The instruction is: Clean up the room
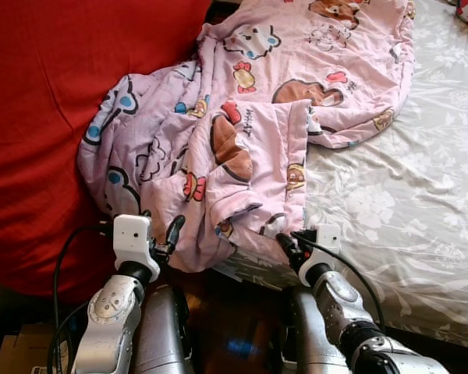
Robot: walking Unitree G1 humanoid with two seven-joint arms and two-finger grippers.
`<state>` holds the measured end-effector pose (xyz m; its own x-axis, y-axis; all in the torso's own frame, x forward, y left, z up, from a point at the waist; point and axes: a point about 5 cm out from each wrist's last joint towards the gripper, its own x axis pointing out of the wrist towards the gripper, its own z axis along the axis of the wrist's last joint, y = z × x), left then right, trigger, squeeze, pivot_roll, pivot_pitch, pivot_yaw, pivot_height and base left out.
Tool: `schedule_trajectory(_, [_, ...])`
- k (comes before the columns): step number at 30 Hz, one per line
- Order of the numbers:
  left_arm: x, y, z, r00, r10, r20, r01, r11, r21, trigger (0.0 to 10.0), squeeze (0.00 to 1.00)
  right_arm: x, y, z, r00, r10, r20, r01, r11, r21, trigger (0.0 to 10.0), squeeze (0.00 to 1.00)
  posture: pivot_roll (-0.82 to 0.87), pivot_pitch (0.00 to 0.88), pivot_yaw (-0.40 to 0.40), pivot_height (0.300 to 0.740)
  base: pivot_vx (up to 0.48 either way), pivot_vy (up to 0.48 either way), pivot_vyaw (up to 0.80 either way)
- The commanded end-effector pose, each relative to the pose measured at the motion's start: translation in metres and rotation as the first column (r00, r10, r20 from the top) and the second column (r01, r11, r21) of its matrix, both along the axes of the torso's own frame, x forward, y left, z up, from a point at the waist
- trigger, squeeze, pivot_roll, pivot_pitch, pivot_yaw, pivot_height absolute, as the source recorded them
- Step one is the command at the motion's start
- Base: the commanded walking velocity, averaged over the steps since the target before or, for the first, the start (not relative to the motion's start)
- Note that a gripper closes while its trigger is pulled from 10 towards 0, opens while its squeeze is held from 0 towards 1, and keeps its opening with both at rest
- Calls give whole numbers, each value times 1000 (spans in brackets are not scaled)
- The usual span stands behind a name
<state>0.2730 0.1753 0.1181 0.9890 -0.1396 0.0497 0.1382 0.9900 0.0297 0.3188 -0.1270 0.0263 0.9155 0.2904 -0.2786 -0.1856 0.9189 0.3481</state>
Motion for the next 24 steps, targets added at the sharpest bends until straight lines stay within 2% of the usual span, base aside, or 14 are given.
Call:
schedule_trajectory(1, [-4,2,-2,1000,4,-19,-4,1000,13,10000,0,-6,2,-7,1000,5,-21,-5,1000,12,0,0,45,284,9,563,0,0,0])
schedule_trajectory(14, [-3,2,-5,999,7,-32,-7,1000,16,10000,0,-6,0,-7,1000,20,-21,-20,1000,-18,0,0,45,271,7,563,0,0,0])
schedule_trajectory(24, [-2,10,-14,998,28,-59,-27,999,23,10000,0,-6,-1,-5,1000,20,5,-20,999,-35,0,0,39,248,1,563,0,0,0])
